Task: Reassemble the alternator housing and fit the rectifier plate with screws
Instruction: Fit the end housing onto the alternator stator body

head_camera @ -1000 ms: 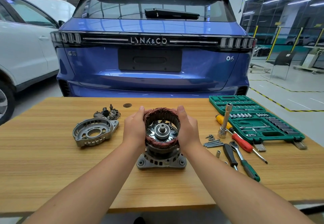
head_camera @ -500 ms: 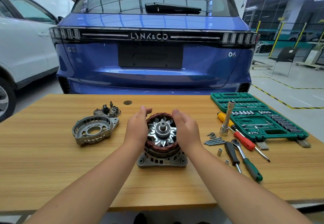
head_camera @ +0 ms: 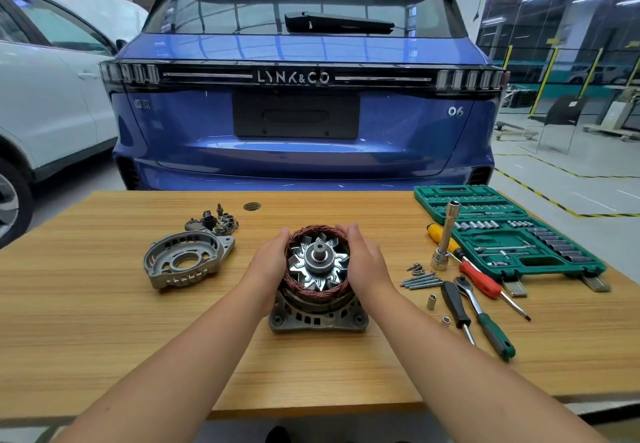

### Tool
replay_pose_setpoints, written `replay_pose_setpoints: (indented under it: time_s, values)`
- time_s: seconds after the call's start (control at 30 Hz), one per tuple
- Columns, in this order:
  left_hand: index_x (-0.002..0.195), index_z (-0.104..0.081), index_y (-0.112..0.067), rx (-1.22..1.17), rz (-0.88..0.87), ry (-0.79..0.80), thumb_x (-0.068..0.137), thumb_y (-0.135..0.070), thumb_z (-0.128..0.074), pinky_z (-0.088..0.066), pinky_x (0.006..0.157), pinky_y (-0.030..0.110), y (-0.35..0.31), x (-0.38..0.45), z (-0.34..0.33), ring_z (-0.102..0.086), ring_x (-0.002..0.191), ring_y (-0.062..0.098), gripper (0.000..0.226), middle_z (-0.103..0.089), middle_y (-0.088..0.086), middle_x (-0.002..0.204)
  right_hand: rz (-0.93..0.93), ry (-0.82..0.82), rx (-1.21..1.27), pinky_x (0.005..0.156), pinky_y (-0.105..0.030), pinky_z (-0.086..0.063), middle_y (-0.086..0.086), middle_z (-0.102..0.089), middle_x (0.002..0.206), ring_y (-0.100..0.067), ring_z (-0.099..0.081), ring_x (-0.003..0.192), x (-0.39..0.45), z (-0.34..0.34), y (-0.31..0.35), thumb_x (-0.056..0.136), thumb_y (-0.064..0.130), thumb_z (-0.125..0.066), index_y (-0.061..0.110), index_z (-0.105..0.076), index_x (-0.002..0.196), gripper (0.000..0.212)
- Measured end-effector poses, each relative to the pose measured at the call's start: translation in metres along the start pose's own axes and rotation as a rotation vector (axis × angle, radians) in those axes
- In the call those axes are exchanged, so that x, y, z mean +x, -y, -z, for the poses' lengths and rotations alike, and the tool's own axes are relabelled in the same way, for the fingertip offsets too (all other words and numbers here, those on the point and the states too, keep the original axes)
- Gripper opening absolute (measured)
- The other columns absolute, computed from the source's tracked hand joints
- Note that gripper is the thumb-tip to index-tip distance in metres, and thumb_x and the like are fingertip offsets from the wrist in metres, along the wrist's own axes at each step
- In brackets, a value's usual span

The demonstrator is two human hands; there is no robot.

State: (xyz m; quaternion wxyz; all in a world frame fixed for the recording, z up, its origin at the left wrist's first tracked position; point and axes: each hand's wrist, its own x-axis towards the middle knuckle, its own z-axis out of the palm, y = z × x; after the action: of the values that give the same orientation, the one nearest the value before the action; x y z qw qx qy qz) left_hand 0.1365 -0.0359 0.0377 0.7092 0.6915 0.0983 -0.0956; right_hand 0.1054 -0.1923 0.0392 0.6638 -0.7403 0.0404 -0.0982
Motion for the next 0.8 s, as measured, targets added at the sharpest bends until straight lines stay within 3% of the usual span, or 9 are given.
replay_pose_setpoints:
  time_s: [0.07,0.13,0.23,0.3,0.43,0.53,0.67,0.8]
  values:
    - [0.137,-0.061,-0.022,0.009,0.011,0.008,0.098,-0.067,-0.042,-0.052,0.101,0.050,0.000,0.002,0.001,-0.067,0.112,0.029,0.062,-0.073,0.006,0.120,-0.033,-0.025,0.020,0.105,-0.034,-0.036,0.029,-0.057,0.116,-0.008,-0.048,0.123,0.002,0.000,-0.001,0.105,0.055,-0.031,0.037,-0.065,0.130,0.045]
    - [0.140,-0.057,-0.021,0.025,0.008,-0.005,0.098,-0.067,-0.043,-0.053,0.091,0.042,0.000,0.003,0.000,-0.066,0.110,0.024,0.063,-0.073,0.001,0.116,-0.065,-0.042,0.048,0.106,-0.034,-0.036,0.028,-0.057,0.119,-0.008,-0.048,0.124,0.005,-0.001,-0.004,0.106,0.049,-0.036,0.035,-0.062,0.134,0.041]
    - [0.152,-0.045,-0.023,0.066,-0.020,-0.038,0.099,-0.064,-0.045,-0.038,0.113,0.047,0.004,0.006,0.000,-0.049,0.138,0.028,0.066,-0.053,0.001,0.151,-0.147,-0.067,0.110,0.115,-0.042,-0.038,0.006,-0.056,0.144,-0.017,-0.050,0.133,0.009,-0.001,-0.011,0.105,0.039,-0.046,0.024,-0.056,0.143,0.042]
    - [0.151,-0.047,-0.026,0.034,-0.053,-0.042,0.099,-0.061,-0.048,-0.032,0.119,0.050,0.007,0.009,0.000,-0.046,0.141,0.028,0.062,-0.049,0.001,0.155,-0.165,-0.072,0.145,0.114,-0.043,-0.040,0.003,-0.057,0.143,-0.019,-0.052,0.131,0.011,0.002,-0.014,0.104,0.036,-0.050,0.022,-0.055,0.143,0.041]
    - [0.143,-0.056,-0.021,0.000,-0.029,-0.025,0.098,-0.062,-0.050,-0.039,0.115,0.054,0.008,0.008,0.000,-0.057,0.129,0.031,0.061,-0.064,0.006,0.139,-0.187,-0.070,0.196,0.109,-0.041,-0.043,0.003,-0.060,0.137,-0.018,-0.055,0.125,0.010,0.003,-0.019,0.102,0.042,-0.054,0.023,-0.057,0.139,0.042]
    - [0.143,-0.056,-0.019,0.018,-0.024,-0.050,0.096,-0.066,-0.048,-0.037,0.115,0.056,0.011,0.008,0.000,-0.055,0.131,0.034,0.066,-0.061,0.009,0.141,-0.188,-0.069,0.217,0.108,-0.044,-0.045,0.004,-0.068,0.128,-0.019,-0.061,0.121,0.008,-0.001,-0.025,0.101,0.049,-0.053,0.023,-0.066,0.128,0.040]
    - [0.101,-0.065,-0.016,0.011,-0.053,-0.069,0.096,-0.065,-0.050,-0.045,0.108,0.058,0.014,0.008,-0.001,-0.064,0.116,0.042,0.051,-0.072,0.009,0.113,-0.144,-0.098,0.186,0.108,-0.048,-0.047,0.004,-0.072,0.119,-0.019,-0.063,0.116,0.008,-0.001,-0.025,0.100,0.048,-0.054,0.025,-0.071,0.114,0.032]
    - [0.104,-0.065,-0.004,0.034,-0.068,-0.087,0.092,-0.067,-0.050,-0.047,0.103,0.050,0.015,0.012,0.001,-0.066,0.110,0.040,0.066,-0.065,0.014,0.099,-0.096,-0.117,0.143,0.103,-0.053,-0.049,-0.011,-0.073,0.110,-0.030,-0.066,0.109,0.008,0.000,-0.025,0.101,0.046,-0.053,0.019,-0.071,0.099,0.033]
